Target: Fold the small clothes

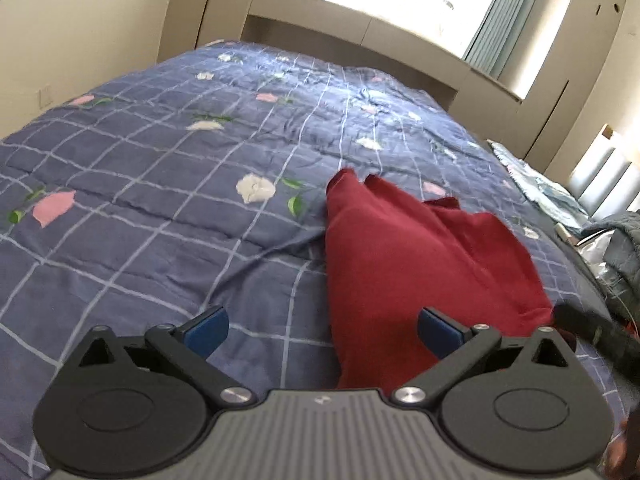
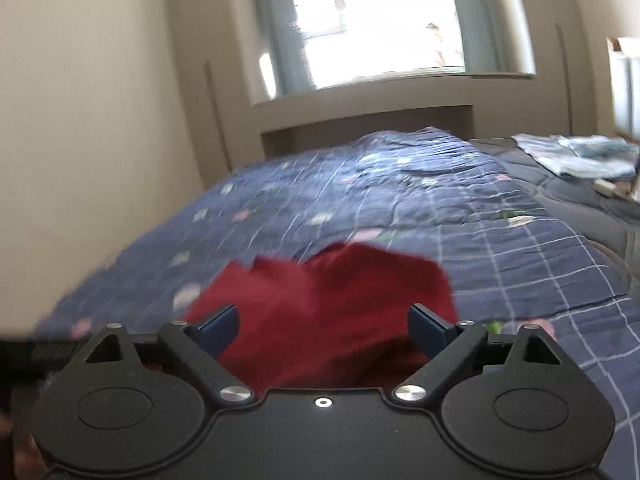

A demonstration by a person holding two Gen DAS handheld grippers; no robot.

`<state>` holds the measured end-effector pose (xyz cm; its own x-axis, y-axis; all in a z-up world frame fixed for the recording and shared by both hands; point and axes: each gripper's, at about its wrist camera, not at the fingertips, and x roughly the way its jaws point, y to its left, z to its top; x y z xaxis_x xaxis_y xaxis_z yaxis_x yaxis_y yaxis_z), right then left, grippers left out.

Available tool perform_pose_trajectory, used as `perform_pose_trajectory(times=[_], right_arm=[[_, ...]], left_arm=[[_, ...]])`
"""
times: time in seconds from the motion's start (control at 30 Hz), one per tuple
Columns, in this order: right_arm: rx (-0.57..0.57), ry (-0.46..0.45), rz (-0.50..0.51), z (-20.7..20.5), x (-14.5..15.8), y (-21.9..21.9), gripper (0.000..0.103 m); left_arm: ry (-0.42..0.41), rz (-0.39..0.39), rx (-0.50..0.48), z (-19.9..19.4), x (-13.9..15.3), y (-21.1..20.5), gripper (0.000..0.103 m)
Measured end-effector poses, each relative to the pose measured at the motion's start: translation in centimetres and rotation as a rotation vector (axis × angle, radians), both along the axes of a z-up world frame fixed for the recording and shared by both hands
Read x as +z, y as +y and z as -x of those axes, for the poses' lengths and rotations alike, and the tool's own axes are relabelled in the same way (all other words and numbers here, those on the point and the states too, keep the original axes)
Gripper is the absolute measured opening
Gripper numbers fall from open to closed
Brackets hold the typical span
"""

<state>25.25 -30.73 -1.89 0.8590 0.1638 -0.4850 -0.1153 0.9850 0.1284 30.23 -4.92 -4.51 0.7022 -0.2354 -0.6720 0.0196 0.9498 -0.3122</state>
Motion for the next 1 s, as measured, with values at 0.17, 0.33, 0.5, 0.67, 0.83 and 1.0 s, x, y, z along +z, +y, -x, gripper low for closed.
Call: perform_pose_trajectory(times=[0.17, 0.33, 0.5, 0.67, 0.83, 1.0], right_arm=[[-0.140, 0.069, 0.142, 2.1, -3.4, -0.7, 0.086], [-0.190, 0.101, 0.015, 3.8, -5.5, -2.6, 0.089], [-0.193, 0.029, -0.067, 3.8, -4.0, -3.4, 0.094], [-0.145, -0.073, 0.018, 0.0, -1.4, -3.1, 0.101], [-0.094, -0.073, 0.080, -7.4, -1.1, -3.2, 0.101], [-0.116, 0.032, 0.148, -11.7, -4.0, -4.3, 0.090]], left_arm=[[0.036, -0.016, -0.017, 0.8, -2.0, 0.1, 0.102], [0.049, 0.006, -0.031, 1.2, -3.2, 0.7, 0.103], [0.051, 0.007, -0.020, 1.1, -2.1, 0.7, 0.102], [-0.050, -0.016, -0.006, -1.1, 0.3, -0.5, 0.102], [-0.079, -0.101, 0.057, -6.0, 0.5, -3.0, 0.103], [-0.027, -0.155, 0.107, -9.1, -2.2, -4.1, 0.102]])
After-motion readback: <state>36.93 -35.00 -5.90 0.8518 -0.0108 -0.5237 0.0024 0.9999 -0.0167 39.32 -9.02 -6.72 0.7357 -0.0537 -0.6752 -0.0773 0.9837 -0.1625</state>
